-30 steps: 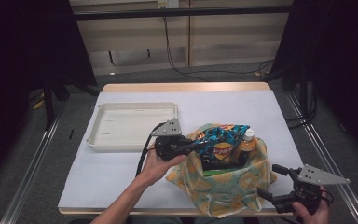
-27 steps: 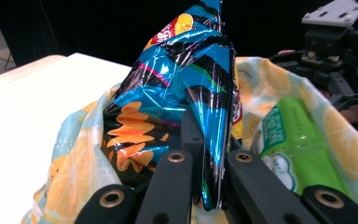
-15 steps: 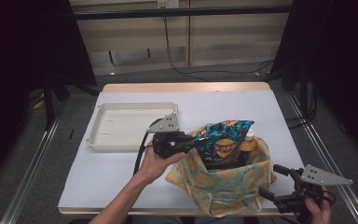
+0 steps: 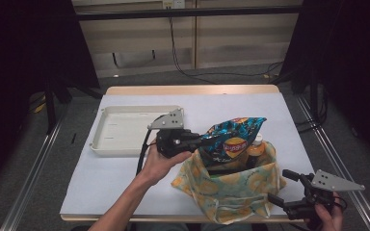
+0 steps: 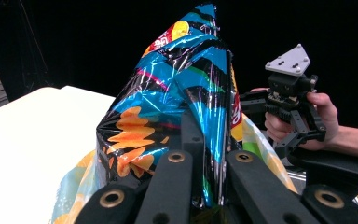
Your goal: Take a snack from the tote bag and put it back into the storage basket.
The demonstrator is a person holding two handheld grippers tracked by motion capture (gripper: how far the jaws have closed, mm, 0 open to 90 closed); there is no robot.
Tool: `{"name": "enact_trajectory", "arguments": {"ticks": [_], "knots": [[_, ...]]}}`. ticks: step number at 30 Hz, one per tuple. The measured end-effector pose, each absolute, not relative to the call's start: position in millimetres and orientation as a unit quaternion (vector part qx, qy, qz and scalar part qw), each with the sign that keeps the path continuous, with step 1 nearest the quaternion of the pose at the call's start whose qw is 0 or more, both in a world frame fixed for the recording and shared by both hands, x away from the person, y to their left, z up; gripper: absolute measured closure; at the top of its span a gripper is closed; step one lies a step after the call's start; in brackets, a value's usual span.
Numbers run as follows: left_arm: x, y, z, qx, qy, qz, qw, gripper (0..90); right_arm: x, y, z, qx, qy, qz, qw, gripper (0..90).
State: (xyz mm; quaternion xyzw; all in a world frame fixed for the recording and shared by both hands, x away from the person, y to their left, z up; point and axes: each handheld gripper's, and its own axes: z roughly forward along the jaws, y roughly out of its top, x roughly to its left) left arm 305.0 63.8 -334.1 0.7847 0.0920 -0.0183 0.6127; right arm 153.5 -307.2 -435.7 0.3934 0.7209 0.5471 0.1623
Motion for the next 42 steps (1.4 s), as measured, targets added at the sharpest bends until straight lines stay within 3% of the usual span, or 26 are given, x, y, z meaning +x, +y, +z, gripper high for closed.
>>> {"name": "enact_trajectory", "arguments": {"ticks": [31, 42], "knots": [[303.8, 61.7, -275.3, 0.762, 0.06, -0.009, 0.644, 90.0, 152.9, -308.7, -435.6, 0.389, 0.721, 0.551, 0.161, 0.0], [317.0, 78.0, -261.1, 0.755, 0.075, -0.007, 0.651, 90.0, 151.3, -309.2, -434.8, 0.389, 0.715, 0.551, 0.182, 0.0]]}}
